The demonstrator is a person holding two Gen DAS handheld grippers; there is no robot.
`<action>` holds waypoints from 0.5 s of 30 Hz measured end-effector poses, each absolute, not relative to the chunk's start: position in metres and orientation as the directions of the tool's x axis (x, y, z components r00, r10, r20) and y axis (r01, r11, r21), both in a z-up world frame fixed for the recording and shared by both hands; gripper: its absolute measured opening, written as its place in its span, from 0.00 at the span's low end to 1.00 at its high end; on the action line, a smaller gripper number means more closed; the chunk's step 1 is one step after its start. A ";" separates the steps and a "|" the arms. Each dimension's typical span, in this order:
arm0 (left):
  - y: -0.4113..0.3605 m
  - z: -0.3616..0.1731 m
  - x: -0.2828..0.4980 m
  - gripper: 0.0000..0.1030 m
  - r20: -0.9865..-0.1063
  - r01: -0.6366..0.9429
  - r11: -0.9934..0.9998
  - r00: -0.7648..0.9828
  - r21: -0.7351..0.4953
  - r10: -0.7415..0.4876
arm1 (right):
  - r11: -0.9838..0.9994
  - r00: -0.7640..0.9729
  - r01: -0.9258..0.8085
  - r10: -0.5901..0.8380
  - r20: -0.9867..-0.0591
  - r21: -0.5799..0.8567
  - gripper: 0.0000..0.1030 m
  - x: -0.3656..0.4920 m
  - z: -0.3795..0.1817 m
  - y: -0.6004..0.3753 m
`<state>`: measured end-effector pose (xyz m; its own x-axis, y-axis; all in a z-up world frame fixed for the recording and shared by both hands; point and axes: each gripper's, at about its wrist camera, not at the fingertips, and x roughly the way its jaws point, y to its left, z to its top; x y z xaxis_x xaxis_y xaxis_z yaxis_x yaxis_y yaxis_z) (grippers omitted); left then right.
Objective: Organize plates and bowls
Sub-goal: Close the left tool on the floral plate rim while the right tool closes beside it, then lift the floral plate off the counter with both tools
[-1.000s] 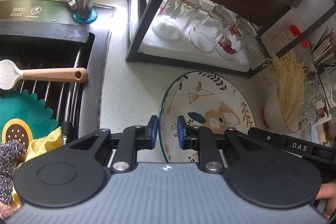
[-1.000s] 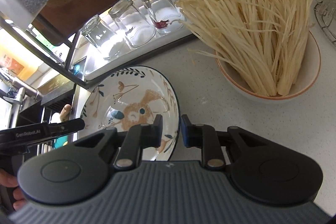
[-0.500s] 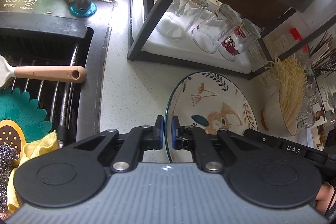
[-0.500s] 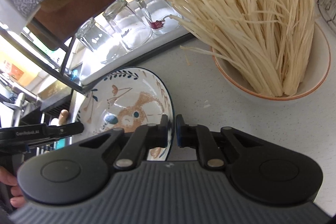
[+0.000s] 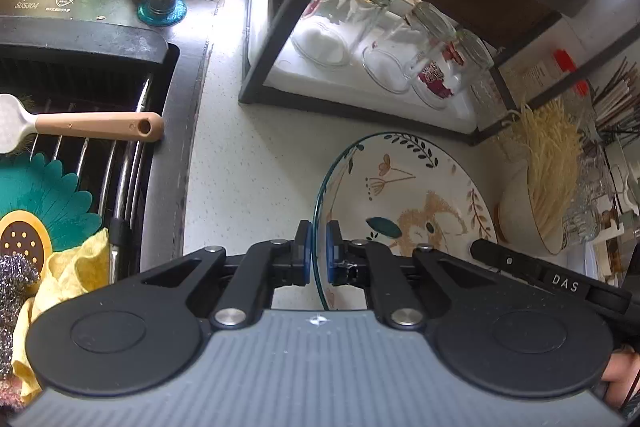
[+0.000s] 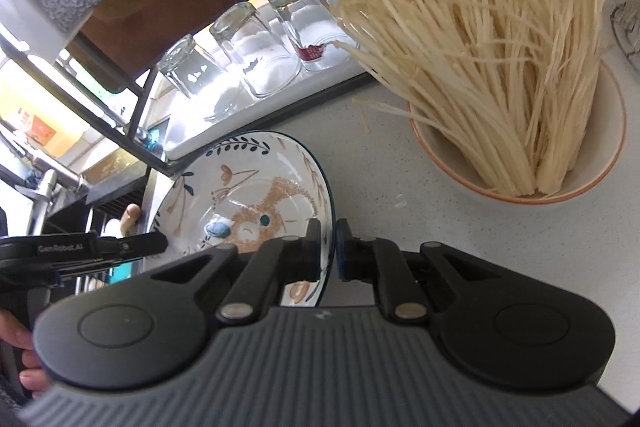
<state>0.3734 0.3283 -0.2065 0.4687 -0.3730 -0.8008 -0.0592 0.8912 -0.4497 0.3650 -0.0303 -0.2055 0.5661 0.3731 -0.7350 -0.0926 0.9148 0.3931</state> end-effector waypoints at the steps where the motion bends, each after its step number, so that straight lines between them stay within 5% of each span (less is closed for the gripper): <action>1: 0.327 -0.205 0.372 0.08 -0.800 -0.058 0.890 0.467 -0.452 -0.376 | 0.919 0.565 -0.095 0.367 -0.739 0.384 0.10 0.364 -0.204 -0.030; 15: 0.315 -0.164 0.332 0.08 -0.779 -0.030 0.891 0.500 -0.452 -0.378 | 0.913 0.593 -0.158 0.392 -0.703 0.375 0.10 0.336 -0.170 -0.046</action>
<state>0.3316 0.3150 -0.1636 0.5000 -0.3784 -0.7790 -0.0298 0.8914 -0.4522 0.3364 -0.0461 -0.1696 0.5934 0.3915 -0.7033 -0.1583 0.9134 0.3749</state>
